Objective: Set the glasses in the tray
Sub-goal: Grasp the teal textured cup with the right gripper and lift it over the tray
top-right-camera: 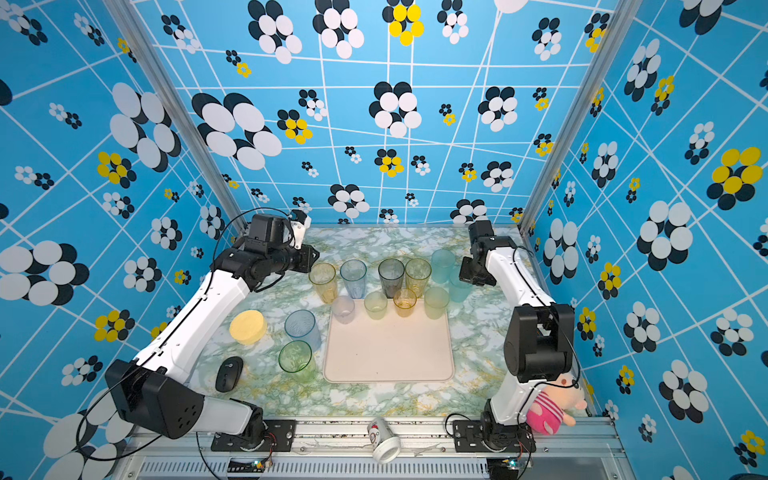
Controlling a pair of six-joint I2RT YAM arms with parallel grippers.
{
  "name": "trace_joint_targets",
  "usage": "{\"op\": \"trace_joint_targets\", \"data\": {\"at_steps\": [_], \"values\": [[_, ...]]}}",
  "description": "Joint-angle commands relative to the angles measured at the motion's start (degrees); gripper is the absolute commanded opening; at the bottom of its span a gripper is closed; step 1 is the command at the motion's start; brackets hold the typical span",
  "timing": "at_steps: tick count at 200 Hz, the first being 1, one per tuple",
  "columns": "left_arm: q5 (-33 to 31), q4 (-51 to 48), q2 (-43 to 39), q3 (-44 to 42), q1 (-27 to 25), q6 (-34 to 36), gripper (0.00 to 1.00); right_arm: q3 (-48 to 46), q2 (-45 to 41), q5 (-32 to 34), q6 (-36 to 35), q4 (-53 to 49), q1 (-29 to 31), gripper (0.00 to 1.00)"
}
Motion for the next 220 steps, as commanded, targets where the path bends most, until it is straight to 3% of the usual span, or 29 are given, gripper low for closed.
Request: {"op": "trace_joint_targets", "data": {"at_steps": [1, 84, 125, 173, 220], "values": [[0.9, -0.7, 0.6, -0.4, 0.3, 0.6, 0.25, -1.2, -5.0, 2.3, 0.2, -2.5, -0.6, 0.00], [1.4, -0.8, 2.5, 2.5, -2.7, 0.7, 0.25, -3.7, -20.5, 3.8, -1.1, -10.7, -0.2, 0.00], [1.2, -1.7, 3.3, 4.5, -3.5, 0.5, 0.25, 1.2, -26.7, 8.2, -1.8, -17.6, 2.6, 0.00], [-1.8, -4.4, 2.4, 7.0, -3.0, 1.0, 0.25, 9.1, -26.0, 11.7, 0.5, -22.8, 21.1, 0.01], [-0.6, -5.9, 1.0, 8.0, -1.7, 0.4, 0.26, 9.5, -17.0, 7.0, 4.3, -15.4, 39.9, 0.01]]}}
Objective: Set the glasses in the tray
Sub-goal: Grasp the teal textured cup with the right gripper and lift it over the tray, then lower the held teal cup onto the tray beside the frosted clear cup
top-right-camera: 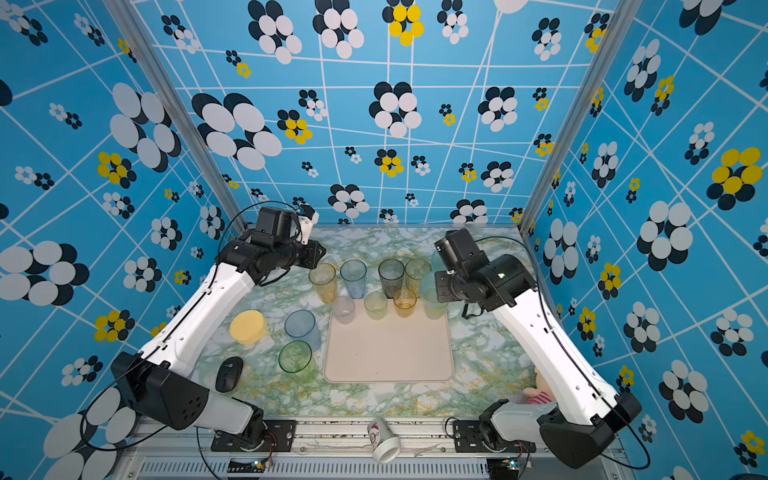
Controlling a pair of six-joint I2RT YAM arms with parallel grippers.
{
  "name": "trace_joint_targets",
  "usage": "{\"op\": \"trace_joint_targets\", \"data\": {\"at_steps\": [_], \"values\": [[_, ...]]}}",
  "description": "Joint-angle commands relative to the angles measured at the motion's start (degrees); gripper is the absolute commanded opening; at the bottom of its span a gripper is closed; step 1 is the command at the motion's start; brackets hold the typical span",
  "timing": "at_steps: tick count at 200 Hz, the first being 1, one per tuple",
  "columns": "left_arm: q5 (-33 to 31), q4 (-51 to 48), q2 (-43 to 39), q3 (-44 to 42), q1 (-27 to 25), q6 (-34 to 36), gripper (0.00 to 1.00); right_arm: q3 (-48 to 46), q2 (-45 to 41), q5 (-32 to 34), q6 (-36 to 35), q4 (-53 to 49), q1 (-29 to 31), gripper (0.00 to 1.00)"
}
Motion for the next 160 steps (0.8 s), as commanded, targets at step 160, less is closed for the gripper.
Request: {"op": "trace_joint_targets", "data": {"at_steps": [160], "values": [[3.5, -0.8, -4.8, -2.4, 3.9, 0.3, 0.26, 7.9, 32.8, -11.1, 7.2, 18.9, 18.9, 0.00]]}}
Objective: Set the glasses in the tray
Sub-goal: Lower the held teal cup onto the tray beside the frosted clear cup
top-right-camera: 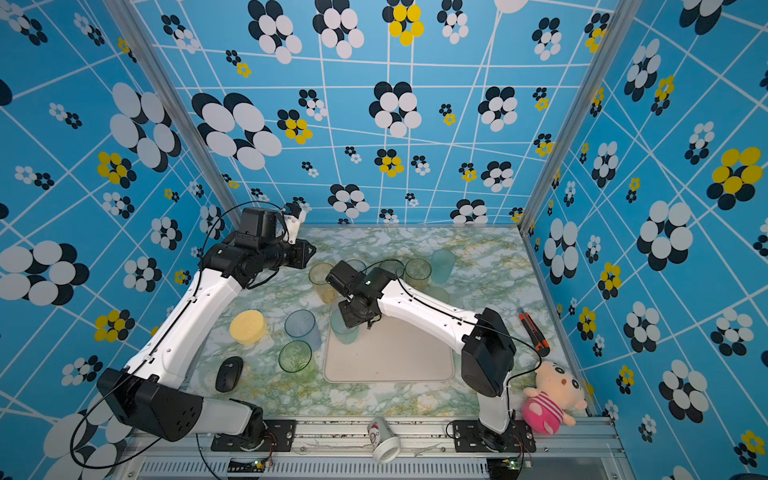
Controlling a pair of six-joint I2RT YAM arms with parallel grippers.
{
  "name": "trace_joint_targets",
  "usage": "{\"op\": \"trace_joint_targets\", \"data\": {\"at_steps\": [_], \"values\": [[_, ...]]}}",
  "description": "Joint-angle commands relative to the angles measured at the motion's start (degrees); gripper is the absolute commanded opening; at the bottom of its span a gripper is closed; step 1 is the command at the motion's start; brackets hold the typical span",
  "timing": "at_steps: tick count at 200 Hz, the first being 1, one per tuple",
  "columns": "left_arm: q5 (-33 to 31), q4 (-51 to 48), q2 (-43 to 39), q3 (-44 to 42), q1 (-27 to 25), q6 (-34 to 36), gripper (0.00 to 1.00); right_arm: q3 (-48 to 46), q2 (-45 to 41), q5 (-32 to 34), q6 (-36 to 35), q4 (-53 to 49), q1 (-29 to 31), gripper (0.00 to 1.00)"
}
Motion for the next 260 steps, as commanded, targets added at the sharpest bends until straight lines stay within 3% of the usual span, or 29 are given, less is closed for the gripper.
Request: {"op": "trace_joint_targets", "data": {"at_steps": [1, 160, 260], "values": [[1.4, 0.0, -1.1, -0.9, 0.7, 0.4, 0.26, 2.1, 1.2, -1.0, 1.2, 1.3, 0.3, 0.00], [3.2, 0.2, -0.1, -1.5, 2.1, 1.4, 0.26, 10.5, 10.7, 1.6, -0.7, -0.9, 0.2, 0.01], [4.0, 0.5, -0.5, -2.4, 3.0, 1.5, 0.26, 11.8, 11.6, 2.0, -1.6, -3.7, -0.3, 0.02]]}}
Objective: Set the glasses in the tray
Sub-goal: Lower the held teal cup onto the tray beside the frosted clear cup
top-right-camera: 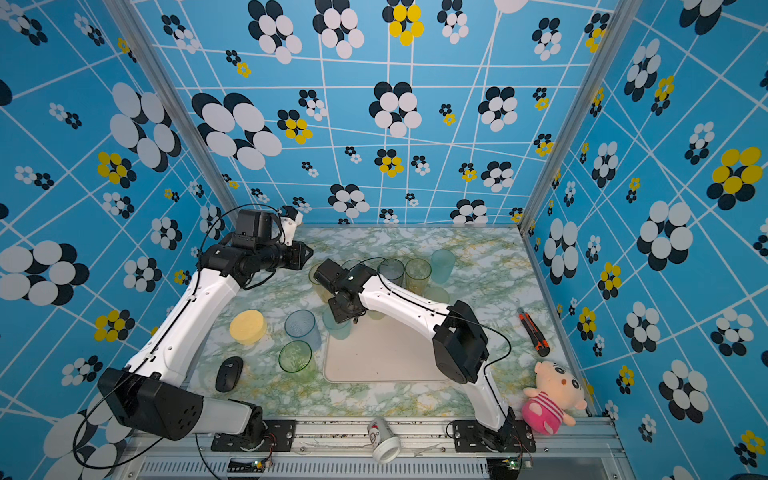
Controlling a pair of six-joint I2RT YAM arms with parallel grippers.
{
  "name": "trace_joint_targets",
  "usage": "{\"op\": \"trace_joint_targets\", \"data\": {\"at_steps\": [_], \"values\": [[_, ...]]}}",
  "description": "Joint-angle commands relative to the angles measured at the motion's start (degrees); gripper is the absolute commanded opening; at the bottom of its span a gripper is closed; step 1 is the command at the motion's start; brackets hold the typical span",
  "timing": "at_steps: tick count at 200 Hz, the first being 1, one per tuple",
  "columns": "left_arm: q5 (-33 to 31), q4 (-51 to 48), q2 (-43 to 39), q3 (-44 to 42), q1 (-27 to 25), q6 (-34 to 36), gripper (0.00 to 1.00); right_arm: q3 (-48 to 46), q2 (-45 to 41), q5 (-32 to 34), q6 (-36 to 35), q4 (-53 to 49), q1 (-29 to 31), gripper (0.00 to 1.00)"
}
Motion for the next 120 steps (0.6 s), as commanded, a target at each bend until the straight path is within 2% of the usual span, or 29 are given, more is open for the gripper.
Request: {"op": "trace_joint_targets", "data": {"at_steps": [1, 120], "values": [[1.1, 0.6, -0.5, -0.8, 0.6, 1.0, 0.26, 1.6, 1.1, 0.4, -0.7, -1.9, -0.3, 0.02], [1.3, 0.2, -0.9, -0.9, 0.8, 1.1, 0.27, 2.3, 1.8, -2.5, -1.0, -2.8, -0.3, 0.06]]}}
